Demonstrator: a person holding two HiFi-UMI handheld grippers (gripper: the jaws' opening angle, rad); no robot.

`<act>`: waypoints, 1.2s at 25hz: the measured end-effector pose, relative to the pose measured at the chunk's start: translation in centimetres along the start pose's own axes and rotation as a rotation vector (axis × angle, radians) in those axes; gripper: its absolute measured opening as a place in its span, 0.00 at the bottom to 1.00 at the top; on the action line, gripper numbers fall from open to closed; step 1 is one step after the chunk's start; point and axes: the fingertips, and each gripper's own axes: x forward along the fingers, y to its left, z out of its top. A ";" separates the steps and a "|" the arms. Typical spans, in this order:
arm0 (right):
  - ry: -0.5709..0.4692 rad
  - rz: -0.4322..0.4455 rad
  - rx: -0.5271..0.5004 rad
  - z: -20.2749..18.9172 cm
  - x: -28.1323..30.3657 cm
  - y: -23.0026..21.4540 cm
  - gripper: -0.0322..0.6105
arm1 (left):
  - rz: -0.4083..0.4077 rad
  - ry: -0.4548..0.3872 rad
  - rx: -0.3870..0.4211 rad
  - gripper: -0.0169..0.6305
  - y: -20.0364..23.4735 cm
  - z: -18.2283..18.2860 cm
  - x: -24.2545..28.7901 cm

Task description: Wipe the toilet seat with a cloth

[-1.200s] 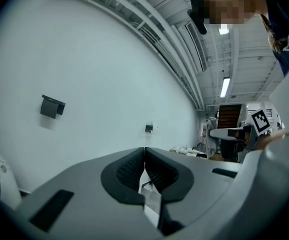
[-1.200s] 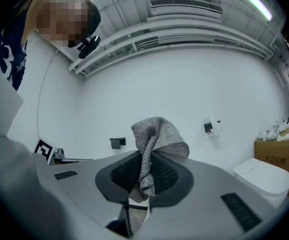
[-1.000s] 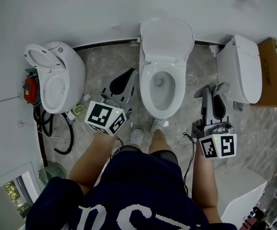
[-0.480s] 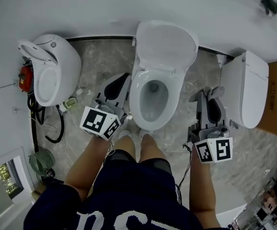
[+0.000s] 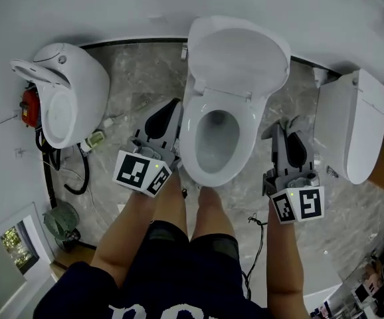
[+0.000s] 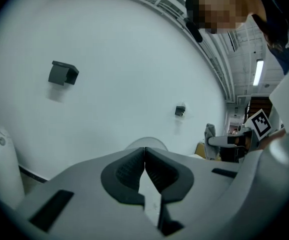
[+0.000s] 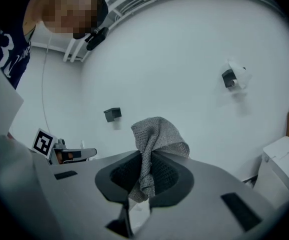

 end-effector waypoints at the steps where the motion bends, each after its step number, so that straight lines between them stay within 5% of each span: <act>1: 0.008 -0.013 0.000 -0.8 0.8 -0.5 0.15 | -0.002 0.002 -0.002 0.06 0.6 -0.8 0.7; 9: 0.052 -0.174 0.097 -10.1 6.5 -3.9 0.15 | -0.080 0.081 0.029 0.06 5.4 -9.0 6.4; 23: 0.326 -0.211 0.135 -36.8 19.1 -6.3 0.16 | -0.096 0.131 -0.021 0.06 12.4 -23.8 11.7; 30: 0.372 -0.249 0.124 -43.3 21.3 -6.6 0.21 | -0.110 0.163 -0.046 0.06 13.0 -28.4 12.5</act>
